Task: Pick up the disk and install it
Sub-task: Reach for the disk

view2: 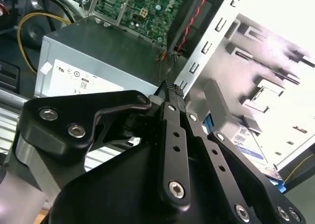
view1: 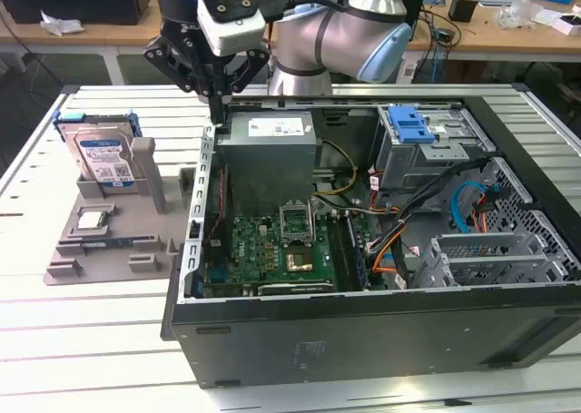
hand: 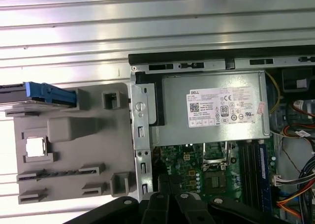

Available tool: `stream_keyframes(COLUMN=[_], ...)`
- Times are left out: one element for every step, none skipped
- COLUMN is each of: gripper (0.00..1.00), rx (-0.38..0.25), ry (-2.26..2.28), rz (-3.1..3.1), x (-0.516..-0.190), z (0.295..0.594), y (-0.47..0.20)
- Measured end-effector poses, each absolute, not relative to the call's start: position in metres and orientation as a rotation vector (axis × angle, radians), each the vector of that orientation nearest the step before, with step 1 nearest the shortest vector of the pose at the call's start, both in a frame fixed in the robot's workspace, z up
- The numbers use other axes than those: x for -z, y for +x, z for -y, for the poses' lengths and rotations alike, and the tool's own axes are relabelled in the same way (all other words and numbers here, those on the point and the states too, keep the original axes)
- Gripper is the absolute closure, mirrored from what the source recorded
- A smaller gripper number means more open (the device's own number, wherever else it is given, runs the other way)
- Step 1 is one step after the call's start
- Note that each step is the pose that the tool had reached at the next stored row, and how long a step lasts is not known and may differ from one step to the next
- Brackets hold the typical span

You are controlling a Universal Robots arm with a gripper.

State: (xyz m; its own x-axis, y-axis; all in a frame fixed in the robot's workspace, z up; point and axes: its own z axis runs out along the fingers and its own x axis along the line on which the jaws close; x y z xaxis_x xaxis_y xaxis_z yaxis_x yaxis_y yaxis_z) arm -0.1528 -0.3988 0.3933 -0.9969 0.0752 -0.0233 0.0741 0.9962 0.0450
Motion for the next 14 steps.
stream_keyframes(gripper=[0.89,0.89,0.89,0.89,0.89,0.89,0.89,0.89,0.89,0.89,0.89,0.89,0.89,0.89], rx=[-0.069,-0.069,-0.069,-0.069,-0.069,-0.069,-0.069,-0.069,-0.069,-0.069,-0.069,-0.069,-0.069,-0.069], ry=[0.116,0.117,0.117,0.117,0.117,0.117,0.117,0.117,0.116,0.117,0.117,0.117,0.117,0.117], rz=[-3.114,-3.114,-3.114,-3.114,-3.114,-3.114,-3.114,-3.114,-3.114,-3.114,-3.114,-3.114,-3.114,-3.114], x=[-0.393,-0.393,-0.393,-0.393,-0.393,-0.393,-0.393,-0.393,-0.393,-0.393,-0.393,-0.393,-0.393,-0.393], z=[0.399,0.399,0.399,0.399,0.399,0.399,0.399,0.399,0.399,0.399,0.399,0.399,0.399,0.399], y=[-0.154,-0.156,-0.157,-0.158,-0.16,-0.162,-0.165,-0.168,-0.172,-0.174,-0.176,-0.178,-0.179,-0.181])
